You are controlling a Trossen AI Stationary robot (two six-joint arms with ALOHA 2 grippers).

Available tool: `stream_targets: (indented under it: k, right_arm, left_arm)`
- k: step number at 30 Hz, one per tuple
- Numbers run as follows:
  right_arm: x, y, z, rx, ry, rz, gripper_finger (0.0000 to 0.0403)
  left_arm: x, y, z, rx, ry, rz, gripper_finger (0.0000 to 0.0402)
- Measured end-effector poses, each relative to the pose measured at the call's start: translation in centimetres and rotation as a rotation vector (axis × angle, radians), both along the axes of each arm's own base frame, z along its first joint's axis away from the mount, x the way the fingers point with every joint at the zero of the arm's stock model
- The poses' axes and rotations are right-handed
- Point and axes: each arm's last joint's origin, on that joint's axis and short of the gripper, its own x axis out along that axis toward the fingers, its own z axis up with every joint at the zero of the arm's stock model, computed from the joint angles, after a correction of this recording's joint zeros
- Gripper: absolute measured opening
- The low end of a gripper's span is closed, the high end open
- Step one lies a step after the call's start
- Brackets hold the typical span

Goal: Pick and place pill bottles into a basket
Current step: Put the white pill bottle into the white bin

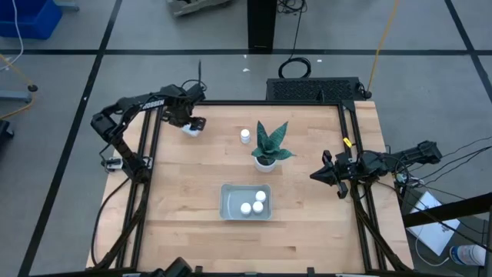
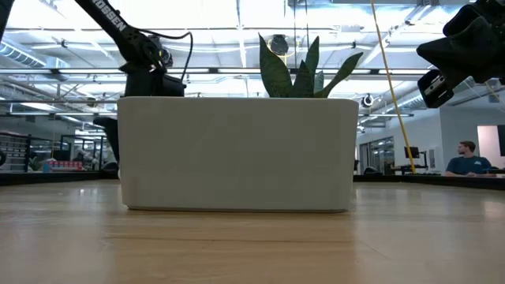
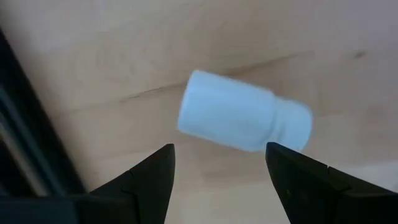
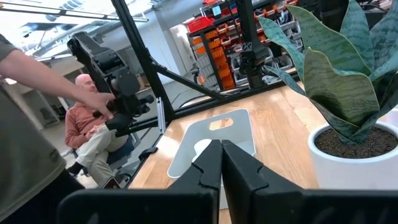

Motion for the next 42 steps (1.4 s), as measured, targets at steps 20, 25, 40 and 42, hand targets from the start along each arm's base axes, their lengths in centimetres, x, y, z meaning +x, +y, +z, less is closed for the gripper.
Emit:
stream_targets:
  k: [20,25,40,42]
  right_arm:
    - [0.0,0.0,0.0,0.0,0.0,0.0,0.0004]
    - [0.0,0.0,0.0,0.0,0.0,0.0,0.0004]
    - [0.0,0.0,0.0,0.0,0.0,0.0,0.0004]
    - [0.0,0.0,0.0,0.0,0.0,0.0,0.0004]
  left_arm:
    - [0.7,-1.5,-0.6,-0.024,-0.058,0.73,0.0222]
    - [0.1,-1.9,-1.7,-0.052,-0.047,0.848,0.0223]
    - [-1.5,-0.5,-2.2,-0.032,-0.04,0.875,0.0223]
    - [-1.7,-0.3,-2.1,-0.039,-0.043,0.845,0.0223]
